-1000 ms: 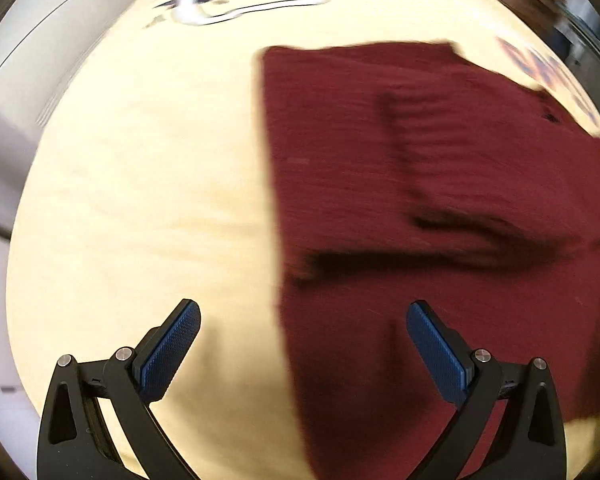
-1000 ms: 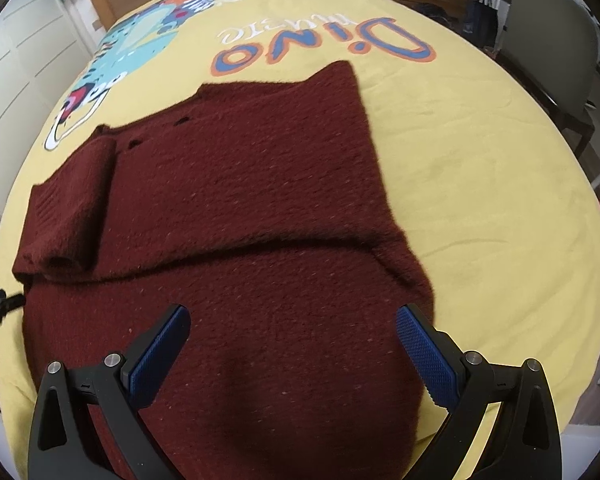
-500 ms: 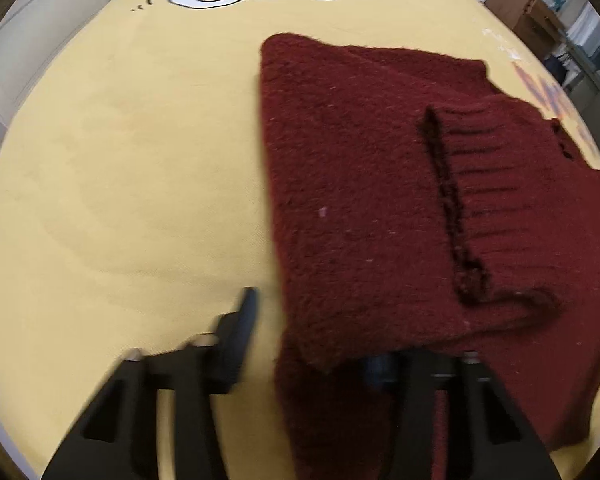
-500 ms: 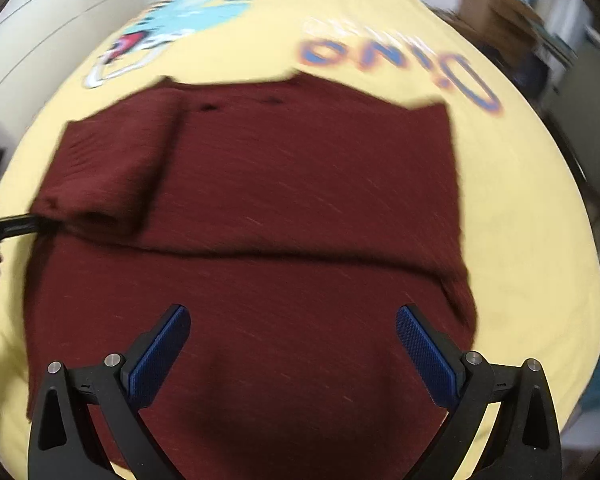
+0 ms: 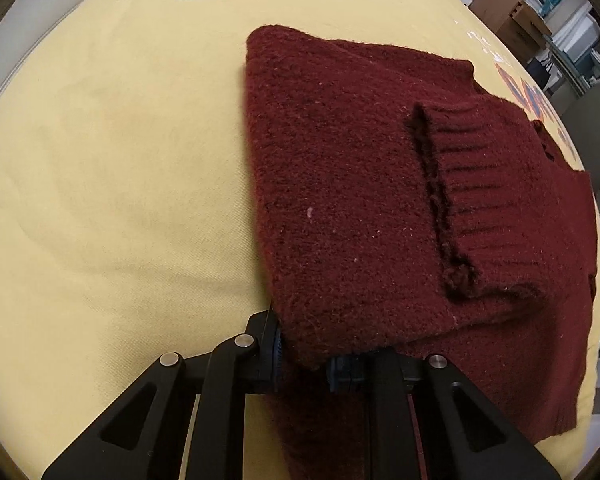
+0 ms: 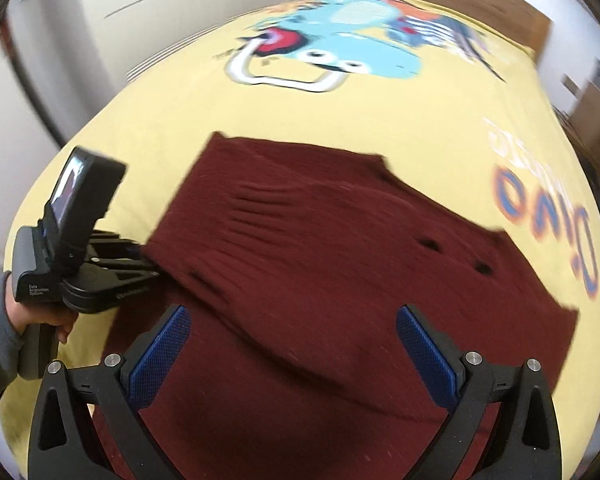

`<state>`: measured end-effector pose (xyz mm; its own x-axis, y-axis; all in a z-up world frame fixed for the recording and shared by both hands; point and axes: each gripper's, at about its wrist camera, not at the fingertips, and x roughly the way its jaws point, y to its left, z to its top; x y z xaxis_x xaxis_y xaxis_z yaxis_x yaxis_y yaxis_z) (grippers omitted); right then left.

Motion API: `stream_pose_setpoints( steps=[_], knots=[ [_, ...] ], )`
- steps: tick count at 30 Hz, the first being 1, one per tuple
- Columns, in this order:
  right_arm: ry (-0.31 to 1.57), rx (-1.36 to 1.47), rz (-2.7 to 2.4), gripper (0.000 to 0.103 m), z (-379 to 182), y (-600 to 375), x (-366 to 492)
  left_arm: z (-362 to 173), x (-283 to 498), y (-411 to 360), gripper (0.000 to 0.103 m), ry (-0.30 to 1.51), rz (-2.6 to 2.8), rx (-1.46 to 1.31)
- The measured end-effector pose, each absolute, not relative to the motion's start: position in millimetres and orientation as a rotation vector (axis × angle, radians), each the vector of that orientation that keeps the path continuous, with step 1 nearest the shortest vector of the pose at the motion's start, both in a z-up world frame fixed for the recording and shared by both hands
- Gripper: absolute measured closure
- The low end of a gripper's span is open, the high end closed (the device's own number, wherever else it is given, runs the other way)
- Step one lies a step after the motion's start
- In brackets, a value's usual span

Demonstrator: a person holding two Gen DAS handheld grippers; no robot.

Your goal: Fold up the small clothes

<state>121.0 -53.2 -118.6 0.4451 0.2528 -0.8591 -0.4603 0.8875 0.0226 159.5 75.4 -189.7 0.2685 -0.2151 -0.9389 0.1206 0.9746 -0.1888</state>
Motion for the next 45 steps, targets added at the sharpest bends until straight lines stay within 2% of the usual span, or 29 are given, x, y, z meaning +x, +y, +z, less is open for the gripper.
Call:
stream_pose_setpoints(
  steps=[7, 10, 11, 12, 16, 17, 18, 19, 20, 35, 45],
  knots=[
    [1.102, -0.288, 0.483, 0.001, -152, -16, 140, -188, 161, 70, 0.089, 1.278, -0.212, -0.042],
    [1.146, -0.322, 0.479, 0.008, -171, -9, 147, -191, 160, 69, 0.089, 1.28, -0.212, -0.045],
    [1.164, -0.324, 0.477, 0.014, -176, -8, 149, -191, 160, 69, 0.089, 1.281, -0.212, -0.044],
    [1.181, -0.323, 0.472, 0.024, -182, -6, 152, -192, 161, 69, 0.089, 1.282, -0.211, -0.045],
    [1.201, -0.3, 0.437, 0.036, -192, -9, 162, -194, 161, 68, 0.089, 1.286, -0.211, -0.065],
    [1.199, -0.286, 0.437, 0.052, -191, -10, 163, -194, 161, 69, 0.089, 1.286, -0.212, -0.067],
    [1.195, -0.275, 0.432, 0.077, -188, -13, 164, -194, 162, 71, 0.089, 1.287, -0.213, -0.068],
    [1.191, -0.26, 0.422, 0.088, -185, -18, 166, -194, 164, 71, 0.089, 1.287, -0.213, -0.067],
    [1.192, -0.245, 0.421, 0.093, -183, -22, 167, -194, 164, 72, 0.089, 1.288, -0.213, -0.065],
    [1.052, 0.076, 0.206, 0.093, -123, -169, 155, -195, 168, 56, 0.089, 1.297, -0.191, -0.05],
    [1.096, 0.229, 0.049, 0.093, -156, -244, 146, -195, 163, 37, 0.089, 1.287, -0.163, 0.035]
  ],
)
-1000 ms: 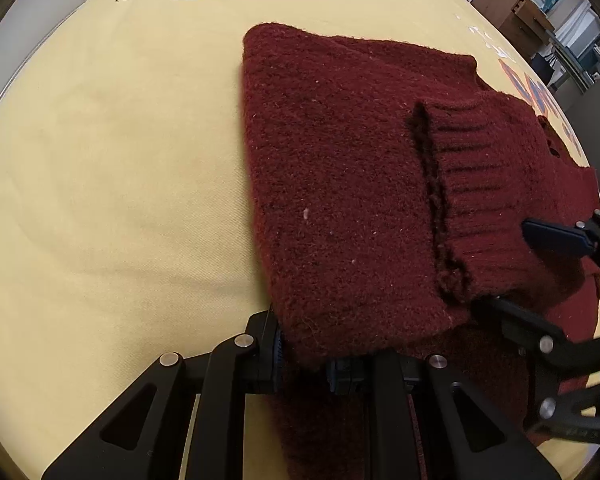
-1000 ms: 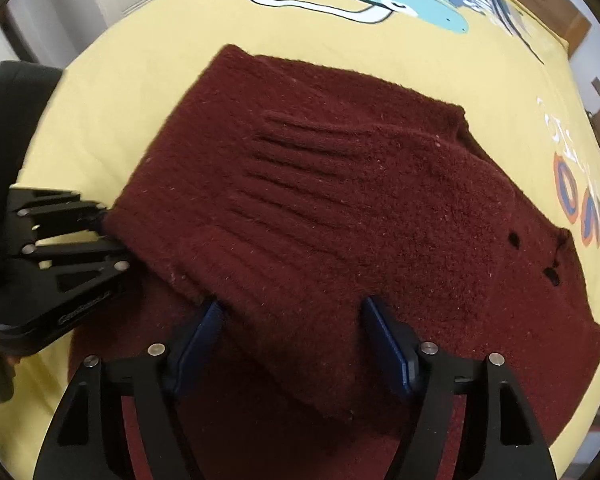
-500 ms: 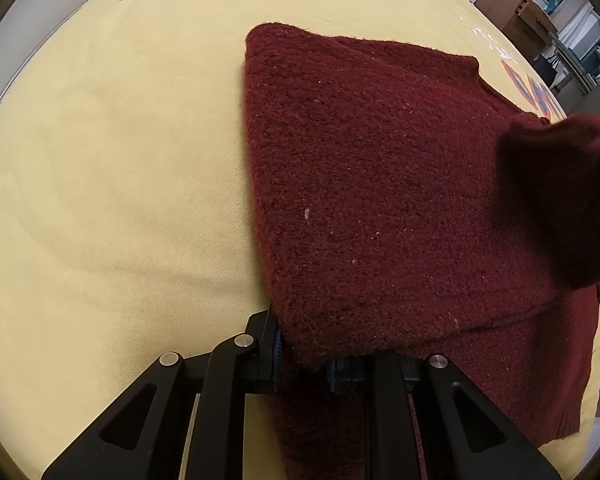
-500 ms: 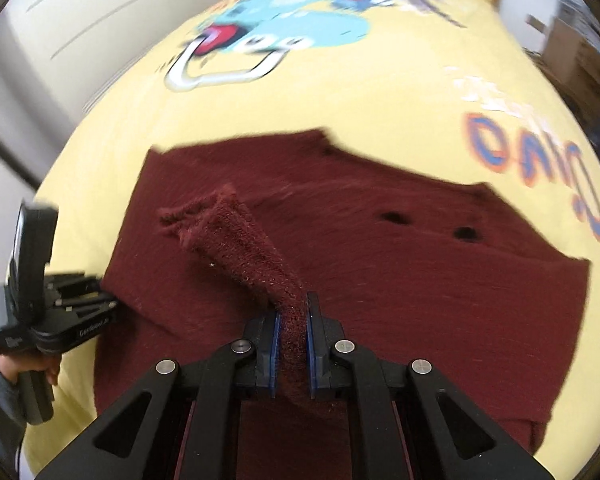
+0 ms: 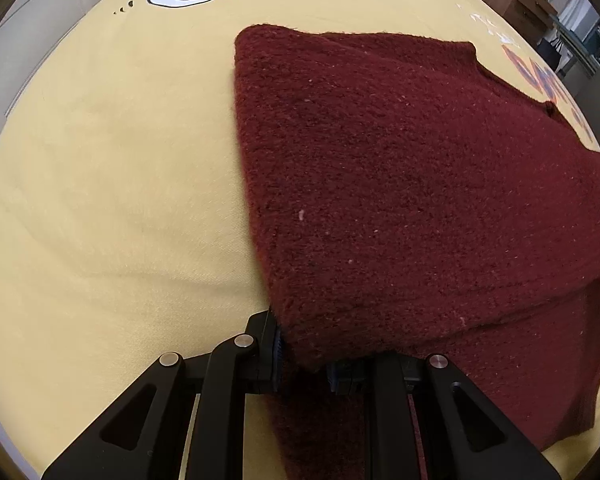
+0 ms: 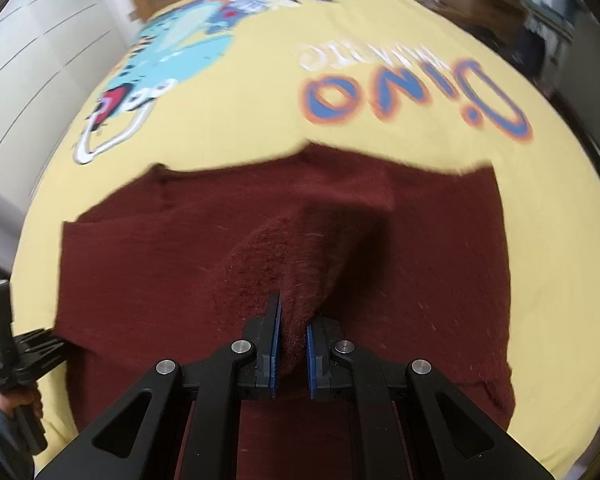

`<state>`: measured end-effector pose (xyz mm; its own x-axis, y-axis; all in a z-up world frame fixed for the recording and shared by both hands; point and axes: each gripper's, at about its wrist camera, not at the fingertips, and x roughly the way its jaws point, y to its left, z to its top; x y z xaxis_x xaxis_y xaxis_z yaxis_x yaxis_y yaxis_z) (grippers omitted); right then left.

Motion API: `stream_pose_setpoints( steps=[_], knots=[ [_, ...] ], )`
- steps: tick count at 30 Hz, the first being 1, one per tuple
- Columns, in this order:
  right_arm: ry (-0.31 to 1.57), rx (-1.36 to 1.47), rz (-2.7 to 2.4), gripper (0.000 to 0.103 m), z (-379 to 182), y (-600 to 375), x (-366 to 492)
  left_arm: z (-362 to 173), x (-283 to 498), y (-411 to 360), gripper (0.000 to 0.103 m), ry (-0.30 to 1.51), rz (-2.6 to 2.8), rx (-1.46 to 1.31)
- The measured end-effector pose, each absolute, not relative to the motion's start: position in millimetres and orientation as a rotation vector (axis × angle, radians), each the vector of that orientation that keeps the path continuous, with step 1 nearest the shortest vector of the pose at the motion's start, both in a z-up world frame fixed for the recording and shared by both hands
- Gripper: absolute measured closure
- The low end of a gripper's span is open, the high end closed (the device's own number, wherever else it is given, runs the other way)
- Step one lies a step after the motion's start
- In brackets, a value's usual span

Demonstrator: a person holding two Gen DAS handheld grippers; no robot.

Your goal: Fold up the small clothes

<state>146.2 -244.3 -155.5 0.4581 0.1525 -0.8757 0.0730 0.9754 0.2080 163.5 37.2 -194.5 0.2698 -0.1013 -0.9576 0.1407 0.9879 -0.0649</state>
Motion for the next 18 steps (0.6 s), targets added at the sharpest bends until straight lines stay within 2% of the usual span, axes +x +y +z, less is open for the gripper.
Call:
stream_pose_setpoints(
  steps=[6, 18],
  knots=[
    [1.158, 0.256, 0.009, 0.093, -202, -251, 136, -195, 163, 26, 0.088, 1.28, -0.152, 0.096],
    [1.134, 0.175, -0.053, 0.093, -196, -260, 129, -195, 159, 22, 0.088, 1.26, -0.146, 0.12]
  ],
)
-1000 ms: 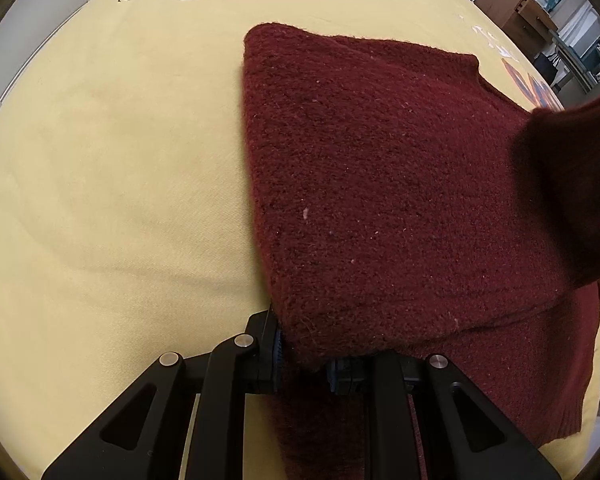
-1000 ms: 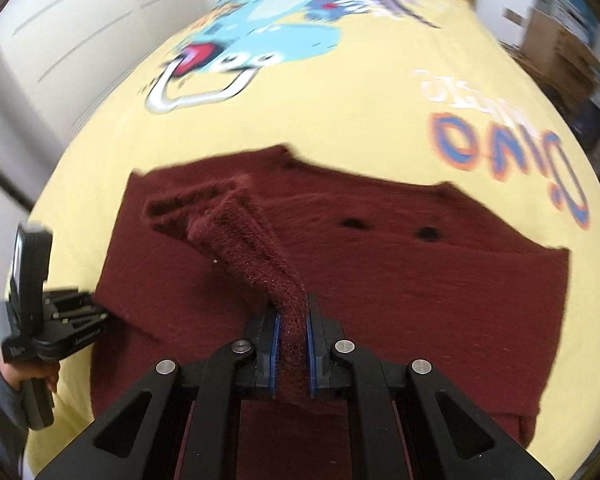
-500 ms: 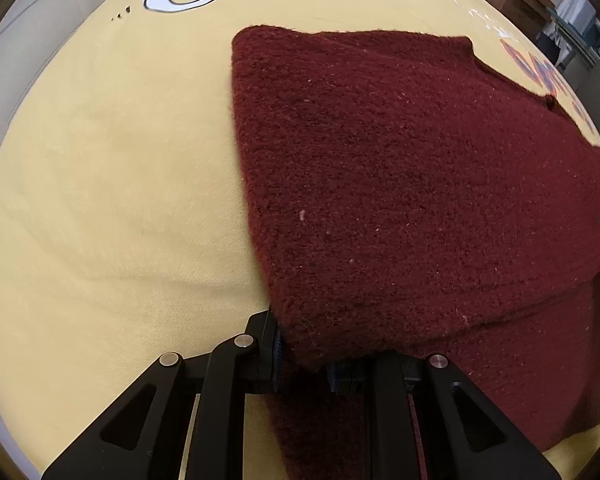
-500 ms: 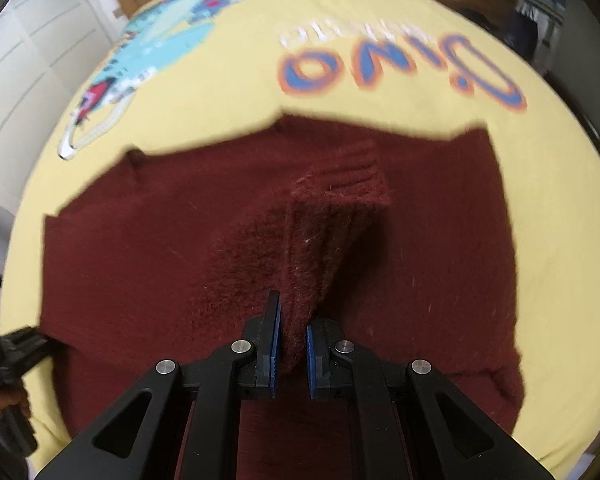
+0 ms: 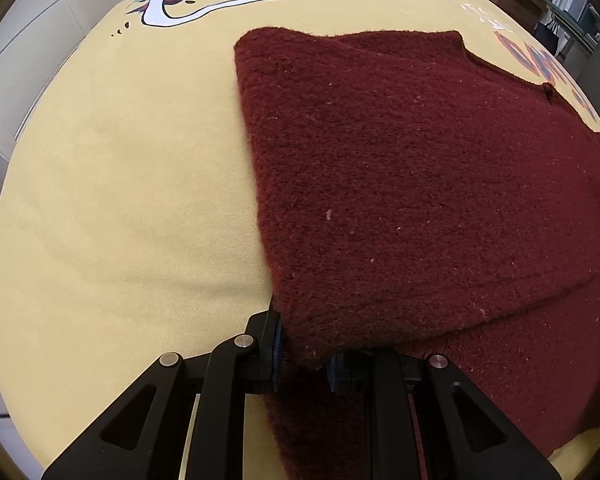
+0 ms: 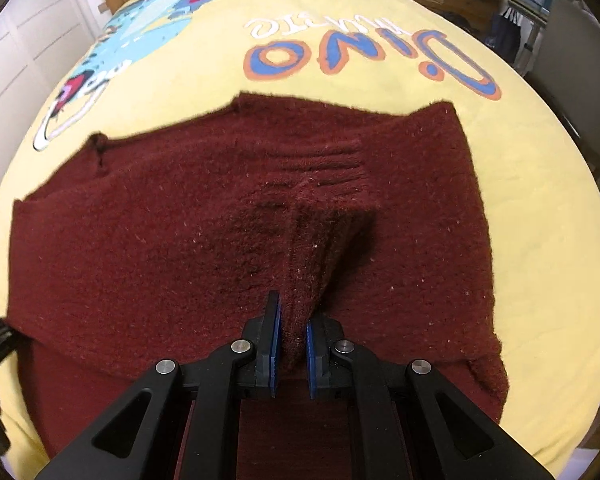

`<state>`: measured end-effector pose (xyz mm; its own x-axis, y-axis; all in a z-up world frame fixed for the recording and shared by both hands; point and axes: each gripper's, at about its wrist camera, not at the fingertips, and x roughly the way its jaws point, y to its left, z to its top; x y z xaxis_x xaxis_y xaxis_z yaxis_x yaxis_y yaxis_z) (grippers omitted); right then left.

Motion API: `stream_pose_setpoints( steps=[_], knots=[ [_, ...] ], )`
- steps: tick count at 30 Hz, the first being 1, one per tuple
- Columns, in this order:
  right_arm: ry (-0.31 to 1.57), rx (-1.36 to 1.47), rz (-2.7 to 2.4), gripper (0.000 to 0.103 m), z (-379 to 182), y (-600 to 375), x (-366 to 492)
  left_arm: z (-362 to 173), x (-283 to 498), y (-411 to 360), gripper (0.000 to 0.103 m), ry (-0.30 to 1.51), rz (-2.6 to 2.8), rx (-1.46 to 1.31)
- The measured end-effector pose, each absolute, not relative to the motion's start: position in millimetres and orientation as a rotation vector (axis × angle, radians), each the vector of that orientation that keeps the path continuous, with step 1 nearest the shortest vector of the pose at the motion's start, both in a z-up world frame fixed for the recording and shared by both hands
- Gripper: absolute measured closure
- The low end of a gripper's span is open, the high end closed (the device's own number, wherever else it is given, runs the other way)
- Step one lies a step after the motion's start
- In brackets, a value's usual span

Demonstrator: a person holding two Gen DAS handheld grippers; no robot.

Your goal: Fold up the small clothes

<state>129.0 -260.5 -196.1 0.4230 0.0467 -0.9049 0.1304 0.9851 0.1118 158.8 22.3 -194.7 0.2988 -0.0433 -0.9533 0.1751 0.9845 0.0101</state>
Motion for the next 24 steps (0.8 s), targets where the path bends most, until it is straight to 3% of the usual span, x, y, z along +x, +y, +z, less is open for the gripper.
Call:
stream_pose_setpoints(
  steps=[5, 7, 11, 13, 15, 17, 22, 24],
  knots=[
    [1.142, 0.165, -0.026, 0.091, -203, -259, 129, -187, 148, 29, 0.086, 1.228, -0.148, 0.135],
    [1.133, 0.191, -0.02, 0.083, -202, -264, 126, -186, 144, 26, 0.083, 1.201, -0.138, 0.162],
    [1.136, 0.171, -0.044, 0.034, -199, -271, 117, -182, 139, 23, 0.041, 1.169, -0.048, 0.26],
    [1.134, 0.167, -0.043, 0.029, -197, -275, 112, -178, 139, 29, 0.029, 1.173, -0.042, 0.247],
    [1.132, 0.161, -0.045, 0.024, -194, -278, 108, -172, 136, 36, 0.011, 1.185, -0.051, 0.21],
    [1.129, 0.134, -0.062, 0.023, -189, -280, 102, -163, 131, 39, 0.002, 1.196, -0.054, 0.204],
    [1.069, 0.088, -0.083, 0.019, -161, -281, 91, -118, 110, 38, 0.001, 1.101, -0.122, 0.139],
    [1.033, 0.074, -0.074, 0.012, -149, -277, 89, -98, 108, 28, 0.001, 1.047, -0.154, 0.123]
  ],
)
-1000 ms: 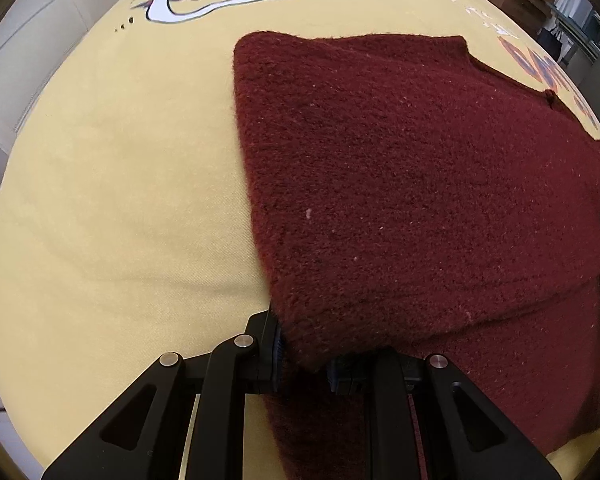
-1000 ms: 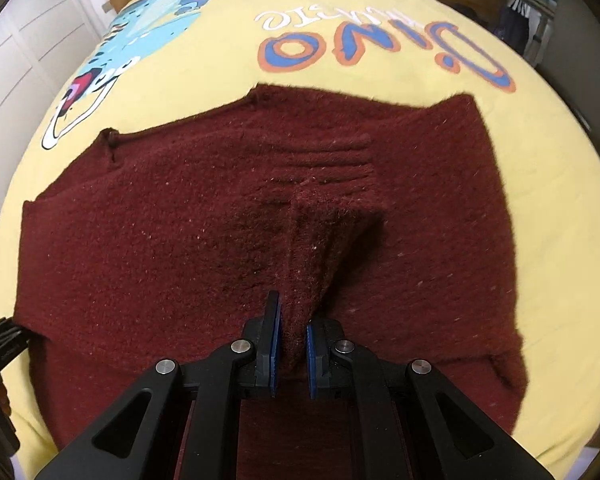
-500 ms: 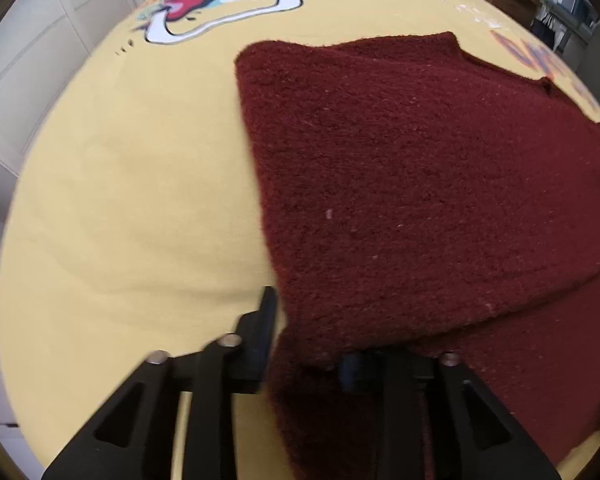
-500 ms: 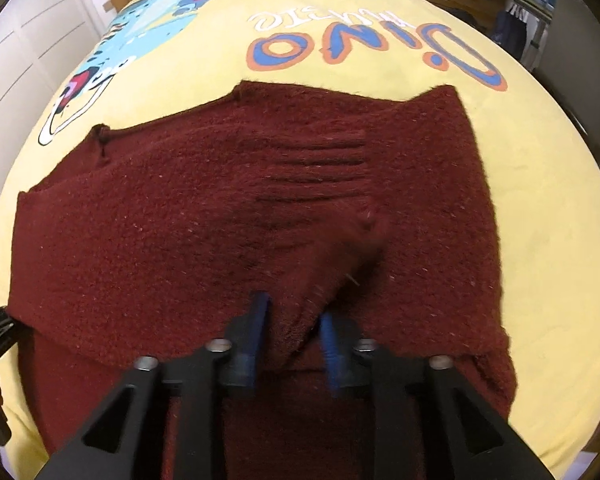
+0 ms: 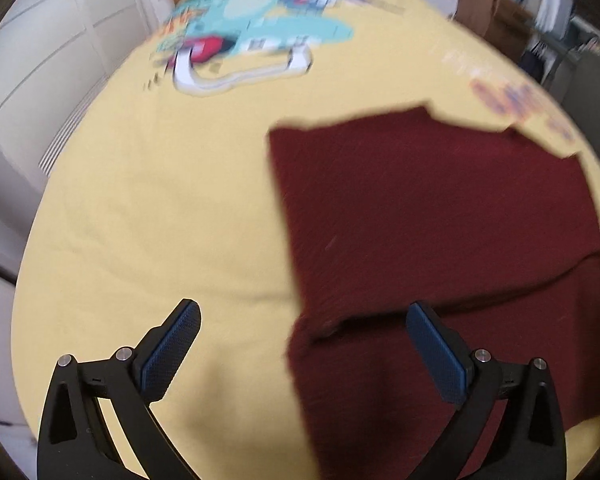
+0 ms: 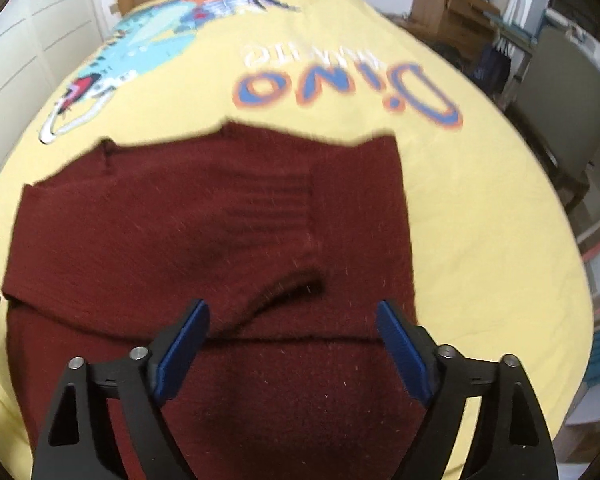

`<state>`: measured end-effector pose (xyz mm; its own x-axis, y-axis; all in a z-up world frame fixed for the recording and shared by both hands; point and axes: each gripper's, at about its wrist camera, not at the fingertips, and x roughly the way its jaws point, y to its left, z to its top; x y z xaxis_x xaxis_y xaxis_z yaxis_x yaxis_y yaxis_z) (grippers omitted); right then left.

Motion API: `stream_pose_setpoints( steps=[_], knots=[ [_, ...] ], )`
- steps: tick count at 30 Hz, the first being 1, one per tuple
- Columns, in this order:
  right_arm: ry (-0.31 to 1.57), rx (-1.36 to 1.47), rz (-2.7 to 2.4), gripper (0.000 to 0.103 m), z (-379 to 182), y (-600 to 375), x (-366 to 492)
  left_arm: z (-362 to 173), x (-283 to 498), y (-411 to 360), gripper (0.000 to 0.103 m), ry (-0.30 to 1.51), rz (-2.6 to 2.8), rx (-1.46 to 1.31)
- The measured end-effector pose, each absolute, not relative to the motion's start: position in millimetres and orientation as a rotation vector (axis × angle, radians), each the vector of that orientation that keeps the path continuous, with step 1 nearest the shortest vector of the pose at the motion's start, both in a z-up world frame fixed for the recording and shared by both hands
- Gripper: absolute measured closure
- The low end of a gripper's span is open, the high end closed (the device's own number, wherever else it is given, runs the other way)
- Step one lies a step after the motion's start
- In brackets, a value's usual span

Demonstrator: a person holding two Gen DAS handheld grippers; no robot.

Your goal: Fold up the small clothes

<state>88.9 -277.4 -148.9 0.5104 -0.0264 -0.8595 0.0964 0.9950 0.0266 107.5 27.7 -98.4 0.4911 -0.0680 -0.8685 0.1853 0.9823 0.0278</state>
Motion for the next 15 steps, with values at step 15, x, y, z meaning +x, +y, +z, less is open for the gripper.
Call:
stream_pose_setpoints(
  steps=[15],
  knots=[
    [0.999, -0.065, 0.052, 0.0, -177, -203, 124, -162, 164, -55, 0.001, 1.139, -0.247, 0.084]
  ],
)
